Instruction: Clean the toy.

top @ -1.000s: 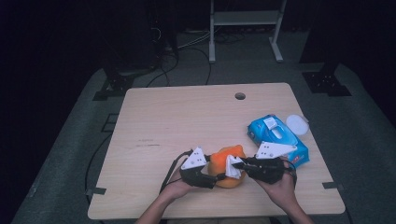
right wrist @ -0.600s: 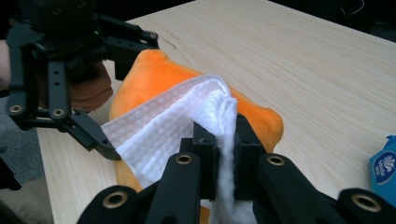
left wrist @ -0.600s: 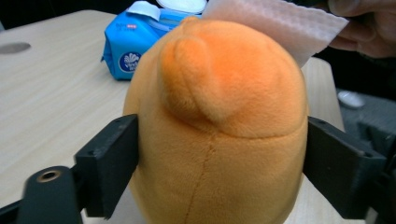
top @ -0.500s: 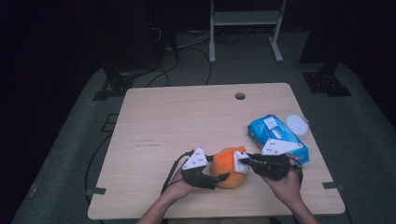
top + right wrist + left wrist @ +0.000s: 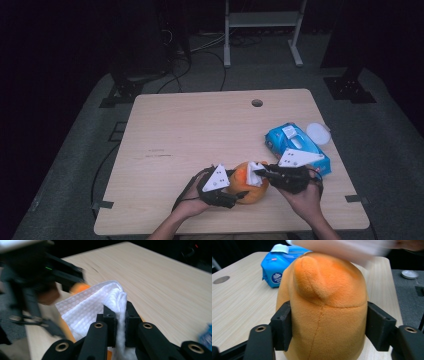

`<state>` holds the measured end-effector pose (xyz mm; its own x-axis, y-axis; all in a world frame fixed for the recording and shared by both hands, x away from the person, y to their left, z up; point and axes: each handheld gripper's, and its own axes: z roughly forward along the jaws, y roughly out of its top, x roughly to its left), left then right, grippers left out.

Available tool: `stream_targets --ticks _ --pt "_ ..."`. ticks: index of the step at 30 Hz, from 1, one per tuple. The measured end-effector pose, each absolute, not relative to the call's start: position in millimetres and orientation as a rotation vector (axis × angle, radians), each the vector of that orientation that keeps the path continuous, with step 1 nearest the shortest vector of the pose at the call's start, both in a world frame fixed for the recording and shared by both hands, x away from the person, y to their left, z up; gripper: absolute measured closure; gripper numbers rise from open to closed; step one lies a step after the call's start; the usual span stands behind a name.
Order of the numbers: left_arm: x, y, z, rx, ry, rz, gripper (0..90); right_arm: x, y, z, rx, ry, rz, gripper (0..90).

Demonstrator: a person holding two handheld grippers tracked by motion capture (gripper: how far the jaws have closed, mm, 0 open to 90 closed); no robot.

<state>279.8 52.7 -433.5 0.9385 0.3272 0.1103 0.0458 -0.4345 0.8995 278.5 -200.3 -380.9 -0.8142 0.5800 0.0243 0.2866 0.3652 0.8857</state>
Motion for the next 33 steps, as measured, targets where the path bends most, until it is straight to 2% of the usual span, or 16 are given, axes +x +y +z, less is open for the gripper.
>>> stream_targets --ticks 3,4,6,11,15,19,25,27,29,33 --pt "284 53 -434 1.971 0.311 0.274 18.2 286 -211 -390 0.825 2.362 1.425 82.4" --pt "284 53 -434 1.969 0.316 0.268 16.7 285 -211 -390 0.824 2.366 1.413 82.4" --pt "284 52 -435 1.969 0.309 0.261 18.4 283 -210 -388 0.814 2.367 1.415 82.3" --pt "274 49 -437 1.991 0.239 0.316 31.1 273 -196 -381 0.724 2.404 1.489 82.3" --pt "267 45 -437 2.007 0.187 0.37 33.5 267 -189 -377 0.658 2.418 1.485 82.3" --pt "270 48 -432 1.98 0.195 0.386 39.1 274 -201 -377 0.718 2.39 1.493 82.4" --pt "271 52 -424 1.988 0.181 0.421 37.4 271 -198 -375 0.711 2.377 1.515 82.4" --pt "274 51 -429 2.01 0.207 0.335 27.8 276 -196 -379 0.714 2.405 1.506 82.4" --pt "274 50 -432 2.018 0.205 0.313 20.9 278 -195 -385 0.723 2.453 1.494 82.4" --pt "266 45 -434 2.043 0.11 0.358 27.3 270 -191 -379 0.67 2.453 1.499 82.3"
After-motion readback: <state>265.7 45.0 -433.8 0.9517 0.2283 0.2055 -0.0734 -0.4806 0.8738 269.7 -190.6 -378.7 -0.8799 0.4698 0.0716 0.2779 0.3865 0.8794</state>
